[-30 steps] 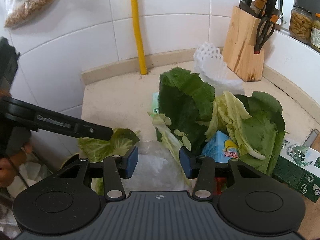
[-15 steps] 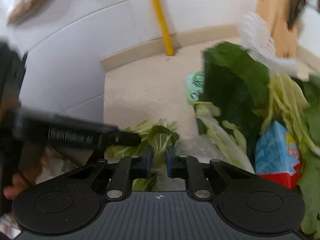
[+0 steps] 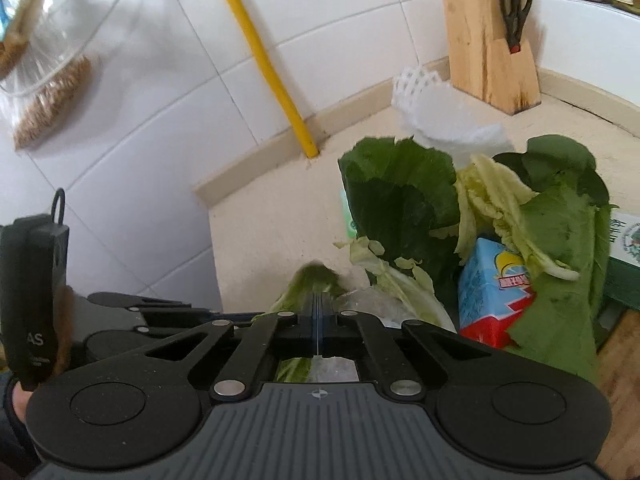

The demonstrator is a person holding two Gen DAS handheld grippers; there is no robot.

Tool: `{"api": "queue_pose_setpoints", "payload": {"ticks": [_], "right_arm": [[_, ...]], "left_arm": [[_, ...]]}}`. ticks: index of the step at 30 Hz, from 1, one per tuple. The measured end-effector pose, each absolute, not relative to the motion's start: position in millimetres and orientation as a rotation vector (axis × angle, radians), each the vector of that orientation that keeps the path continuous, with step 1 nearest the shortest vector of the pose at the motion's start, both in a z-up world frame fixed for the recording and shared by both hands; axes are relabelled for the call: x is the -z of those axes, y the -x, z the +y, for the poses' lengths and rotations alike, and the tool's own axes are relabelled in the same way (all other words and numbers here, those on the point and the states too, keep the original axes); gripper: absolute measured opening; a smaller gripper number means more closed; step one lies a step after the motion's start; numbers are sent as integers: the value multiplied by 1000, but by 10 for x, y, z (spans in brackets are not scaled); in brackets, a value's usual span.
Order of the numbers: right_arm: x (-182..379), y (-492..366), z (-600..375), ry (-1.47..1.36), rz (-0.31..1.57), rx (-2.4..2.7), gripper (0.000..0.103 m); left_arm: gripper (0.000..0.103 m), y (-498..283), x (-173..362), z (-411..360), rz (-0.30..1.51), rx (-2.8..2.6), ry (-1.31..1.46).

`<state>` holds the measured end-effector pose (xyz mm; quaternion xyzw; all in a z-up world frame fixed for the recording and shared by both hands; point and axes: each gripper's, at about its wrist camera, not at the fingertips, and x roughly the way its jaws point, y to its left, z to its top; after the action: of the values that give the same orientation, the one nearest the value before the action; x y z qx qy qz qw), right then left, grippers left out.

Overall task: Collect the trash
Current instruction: 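Grasp a pale cabbage leaf with the left tool while the right tool grasps a green leaf, then lift the held leaves off the pile with both tools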

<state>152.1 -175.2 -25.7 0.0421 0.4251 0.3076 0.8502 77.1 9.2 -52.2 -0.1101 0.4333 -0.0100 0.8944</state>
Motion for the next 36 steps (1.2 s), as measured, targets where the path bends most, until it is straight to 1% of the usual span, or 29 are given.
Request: {"api": "queue_pose_setpoints", "payload": {"ticks": [3,7,9,10,11,13,14,15,16,20,22,23,24,25,28,32,33,34,35,36], "right_arm": [[190,-1475,-1788,-94,871,-650,1],[226,-1433,-1705,-49,888,-671,2],[295,-1397,-1565,20,882,-699,10],[356,-1407,-1483,47,887,-709,12],[400,-1425,-1425,58,891,-703,19],[501,-1475,-1302,88,916,-703,21],[538,-1489,-1261,93,922,-699,27],[571,-1502,-1222,104,932,-700,42],[600,-1512,-1184,116,936,-700,45],[724,-1563,-1076,163,963,-677,45],[792,-1596,-1043,184,979,-654,39],[791,-1587,-1056,182,971,-649,32],[790,-1586,-1060,192,974,-637,22],[790,-1590,-1061,196,975,-634,21],[783,-1609,-1114,163,991,-631,14],[717,-1571,-1239,88,994,-633,12],[698,-1561,-1269,72,992,-631,12],[679,-1552,-1299,55,990,-630,12],[664,-1538,-1325,39,987,-630,12],[646,-1515,-1355,26,985,-631,11]], "left_arm": [[4,-721,443,153,876,26,270],[4,-603,370,234,845,-1,280],[4,-567,377,272,845,-11,290],[4,-548,384,287,846,-20,294],[4,-531,392,294,846,-25,295],[4,-490,413,296,848,-32,294],[4,-473,430,287,852,-35,288],[4,-457,454,277,857,-40,282],[4,-450,475,274,862,-47,279],[4,-464,577,250,888,-55,282],[4,-489,626,219,902,-62,264],[4,-506,647,206,909,-62,256],[5,-529,676,185,924,-58,244],[5,-546,697,167,933,-60,234],[6,-570,704,103,930,-60,195],[8,-588,688,155,931,-58,232],[11,-569,676,210,919,-57,265],[18,-556,670,255,912,-57,287],[22,-555,672,290,911,-60,302],[29,-568,683,310,917,-63,311]]}}
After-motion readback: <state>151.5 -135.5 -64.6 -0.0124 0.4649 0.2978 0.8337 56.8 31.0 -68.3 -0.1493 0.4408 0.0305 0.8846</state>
